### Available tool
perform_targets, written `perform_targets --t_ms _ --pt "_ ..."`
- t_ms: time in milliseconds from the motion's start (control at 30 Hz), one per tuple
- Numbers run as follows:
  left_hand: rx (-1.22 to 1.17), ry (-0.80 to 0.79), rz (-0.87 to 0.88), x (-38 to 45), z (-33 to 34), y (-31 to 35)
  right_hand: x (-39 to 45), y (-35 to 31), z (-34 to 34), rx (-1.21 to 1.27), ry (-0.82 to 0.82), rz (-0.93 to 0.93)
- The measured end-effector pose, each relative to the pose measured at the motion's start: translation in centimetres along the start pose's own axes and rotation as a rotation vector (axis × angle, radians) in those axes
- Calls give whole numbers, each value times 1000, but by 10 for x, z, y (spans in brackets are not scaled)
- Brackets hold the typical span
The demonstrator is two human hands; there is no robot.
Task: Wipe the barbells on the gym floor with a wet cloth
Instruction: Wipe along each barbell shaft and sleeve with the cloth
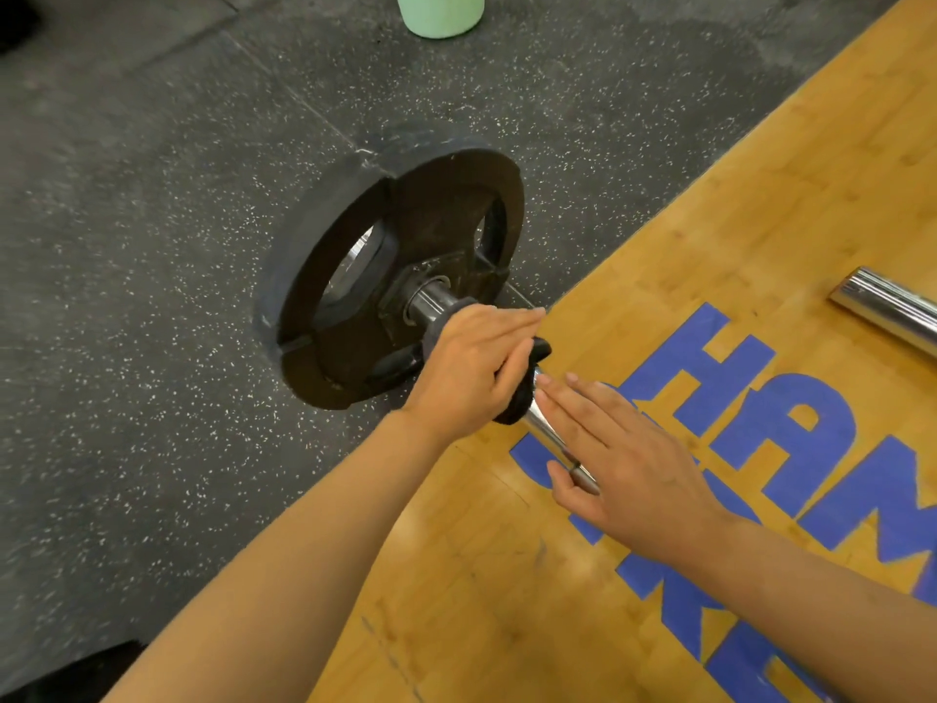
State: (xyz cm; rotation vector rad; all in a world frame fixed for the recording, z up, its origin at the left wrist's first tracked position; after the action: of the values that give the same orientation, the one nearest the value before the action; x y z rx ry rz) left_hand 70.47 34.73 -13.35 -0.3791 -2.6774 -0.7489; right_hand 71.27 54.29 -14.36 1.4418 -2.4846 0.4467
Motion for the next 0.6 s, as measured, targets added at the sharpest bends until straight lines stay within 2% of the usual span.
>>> perform_targets --t_ms 167,400,467,533,600 --pt "112 97 -198 12 -11 -34 1 -1 -2 -23 10 -4" --pt "-9 12 -7 1 -2 -1 1 -1 -3 -7 -5 -5" --pt "55 -17 -82 8 -8 -16 1 0 -2 -4 3 -3" --pt "124 38 -218 12 -14 -27 1 0 -1 4 0 -5" --pt "156 88 -254 10 -9 -19 0 1 -2 0 1 -7"
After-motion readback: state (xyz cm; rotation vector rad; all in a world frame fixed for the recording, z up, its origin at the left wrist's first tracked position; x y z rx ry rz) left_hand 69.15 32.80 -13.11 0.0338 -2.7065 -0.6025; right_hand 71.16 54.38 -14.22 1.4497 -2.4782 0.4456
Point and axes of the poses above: each hand's wrist, its own x-axis towards the middle knuckle, its own z-axis out of the palm, y = z × x, the point moved 2 cm from there along x, towards the middle knuckle, and after that the axes turned 2 degrees about -y, right-handed, at the moved point
